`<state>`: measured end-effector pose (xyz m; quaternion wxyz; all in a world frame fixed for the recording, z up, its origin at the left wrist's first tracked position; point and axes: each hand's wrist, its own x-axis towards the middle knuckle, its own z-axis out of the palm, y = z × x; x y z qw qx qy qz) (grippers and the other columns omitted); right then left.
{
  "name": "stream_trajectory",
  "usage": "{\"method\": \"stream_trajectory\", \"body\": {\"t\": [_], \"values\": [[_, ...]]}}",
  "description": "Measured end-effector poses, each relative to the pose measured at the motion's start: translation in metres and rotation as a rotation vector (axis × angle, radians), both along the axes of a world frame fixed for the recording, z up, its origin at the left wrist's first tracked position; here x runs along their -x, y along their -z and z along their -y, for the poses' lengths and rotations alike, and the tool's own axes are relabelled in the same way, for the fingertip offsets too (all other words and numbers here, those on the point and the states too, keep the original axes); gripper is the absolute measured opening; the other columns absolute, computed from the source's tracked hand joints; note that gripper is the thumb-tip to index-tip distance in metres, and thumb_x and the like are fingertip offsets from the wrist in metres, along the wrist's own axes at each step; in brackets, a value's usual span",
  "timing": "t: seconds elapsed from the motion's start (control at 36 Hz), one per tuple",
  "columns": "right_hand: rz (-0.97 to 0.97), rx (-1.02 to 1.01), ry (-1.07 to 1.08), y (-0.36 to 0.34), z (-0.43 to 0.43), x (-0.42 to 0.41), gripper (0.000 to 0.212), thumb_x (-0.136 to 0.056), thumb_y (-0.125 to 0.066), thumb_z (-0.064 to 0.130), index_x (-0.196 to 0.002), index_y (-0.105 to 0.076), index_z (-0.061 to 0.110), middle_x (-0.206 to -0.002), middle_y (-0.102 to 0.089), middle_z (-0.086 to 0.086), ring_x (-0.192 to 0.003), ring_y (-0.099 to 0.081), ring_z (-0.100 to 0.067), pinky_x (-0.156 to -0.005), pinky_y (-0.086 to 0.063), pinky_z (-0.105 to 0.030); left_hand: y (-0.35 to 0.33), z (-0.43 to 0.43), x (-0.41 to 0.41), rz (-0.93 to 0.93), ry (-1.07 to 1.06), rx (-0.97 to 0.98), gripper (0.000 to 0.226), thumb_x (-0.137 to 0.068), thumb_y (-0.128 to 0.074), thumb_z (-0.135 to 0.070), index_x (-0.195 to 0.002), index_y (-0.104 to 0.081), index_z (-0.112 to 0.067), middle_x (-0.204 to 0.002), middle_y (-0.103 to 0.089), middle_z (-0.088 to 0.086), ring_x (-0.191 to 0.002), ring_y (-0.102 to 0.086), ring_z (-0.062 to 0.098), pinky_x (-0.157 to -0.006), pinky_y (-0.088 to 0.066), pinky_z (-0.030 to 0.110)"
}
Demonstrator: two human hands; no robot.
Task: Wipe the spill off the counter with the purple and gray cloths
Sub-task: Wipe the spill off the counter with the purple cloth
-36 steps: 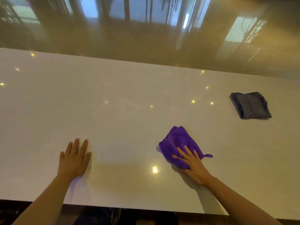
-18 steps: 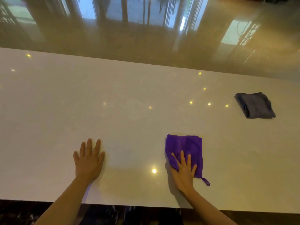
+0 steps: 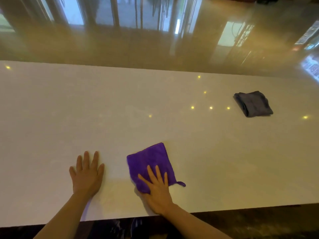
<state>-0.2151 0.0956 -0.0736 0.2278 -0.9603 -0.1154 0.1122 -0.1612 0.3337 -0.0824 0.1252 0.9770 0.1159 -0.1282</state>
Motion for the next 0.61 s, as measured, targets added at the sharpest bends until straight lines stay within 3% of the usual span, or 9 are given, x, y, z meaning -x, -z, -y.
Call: {"method": "stream_trajectory", "body": {"t": [0.03, 0.06, 0.11, 0.19, 0.42, 0.53, 0.61], "values": [[0.019, -0.026, -0.04, -0.002, 0.003, 0.0, 0.052, -0.092, -0.037, 0.051, -0.14, -0.033, 0.032, -0.156, -0.006, -0.002, -0.147, 0.0, -0.019, -0.101, 0.035, -0.024, 0.0, 0.0, 0.0, 0.004, 0.003, 0.0, 0.057, -0.095, -0.018, -0.042, -0.147, 0.001, -0.027, -0.159, 0.003, 0.007, -0.146, 0.005, 0.028, -0.117, -0.004, 0.051], [0.019, -0.04, -0.079, -0.001, 0.007, 0.0, 0.05, -0.092, -0.041, 0.047, -0.14, -0.033, 0.034, -0.155, -0.002, 0.001, -0.145, 0.008, -0.012, -0.102, 0.034, -0.023, 0.0, -0.001, 0.001, 0.006, 0.008, -0.002, 0.057, -0.095, -0.018, -0.042, -0.147, 0.001, -0.027, -0.159, 0.003, 0.007, -0.146, 0.005, 0.028, -0.117, -0.004, 0.051], [-0.071, -0.056, -0.17, 0.0, 0.019, 0.0, 0.049, -0.094, -0.039, 0.045, -0.141, -0.03, 0.036, -0.157, 0.003, 0.004, -0.142, 0.021, -0.015, -0.108, 0.031, -0.03, 0.0, -0.003, 0.001, 0.007, 0.028, -0.003, 0.058, -0.095, -0.018, -0.042, -0.147, 0.001, -0.026, -0.159, 0.003, 0.007, -0.146, 0.005, 0.029, -0.117, -0.004, 0.051], [-0.114, -0.066, -0.257, -0.004, 0.036, -0.003, 0.046, -0.095, -0.04, 0.042, -0.14, -0.033, 0.034, -0.158, -0.006, 0.004, -0.142, 0.017, -0.015, -0.113, 0.022, -0.041, 0.001, -0.005, 0.0, 0.007, 0.024, -0.008, 0.058, -0.094, -0.018, -0.043, -0.147, 0.0, -0.027, -0.159, 0.001, 0.007, -0.146, 0.004, 0.029, -0.117, -0.006, 0.051], [-0.126, -0.034, -0.383, -0.013, 0.08, -0.011, 0.044, -0.096, -0.041, 0.038, -0.139, -0.035, 0.033, -0.157, -0.018, 0.009, -0.146, 0.001, -0.01, -0.116, 0.012, -0.032, 0.0, -0.003, -0.004, -0.021, -0.005, -0.052, 0.056, -0.094, -0.02, -0.043, -0.146, -0.005, -0.029, -0.159, -0.004, 0.006, -0.145, -0.002, 0.028, -0.116, -0.013, 0.05], [-0.111, -0.074, -0.339, -0.017, 0.113, -0.008, 0.047, -0.095, -0.044, 0.037, -0.14, -0.034, 0.031, -0.154, -0.015, 0.015, -0.141, 0.005, -0.002, -0.114, 0.012, -0.023, -0.001, -0.002, -0.004, -0.018, -0.007, -0.067, 0.056, -0.094, -0.022, -0.042, -0.146, -0.006, -0.029, -0.158, -0.006, 0.007, -0.145, -0.004, 0.029, -0.115, -0.015, 0.05], [-0.151, -0.135, -0.212, -0.018, 0.142, -0.005, 0.055, -0.093, -0.048, 0.033, -0.141, -0.02, 0.03, -0.145, -0.006, 0.022, -0.136, 0.004, 0.005, -0.115, 0.005, -0.021, -0.002, -0.001, -0.004, -0.026, -0.014, -0.071, 0.056, -0.094, -0.022, -0.042, -0.146, -0.005, -0.029, -0.158, -0.006, 0.007, -0.145, -0.004, 0.028, -0.115, -0.015, 0.05]]}}
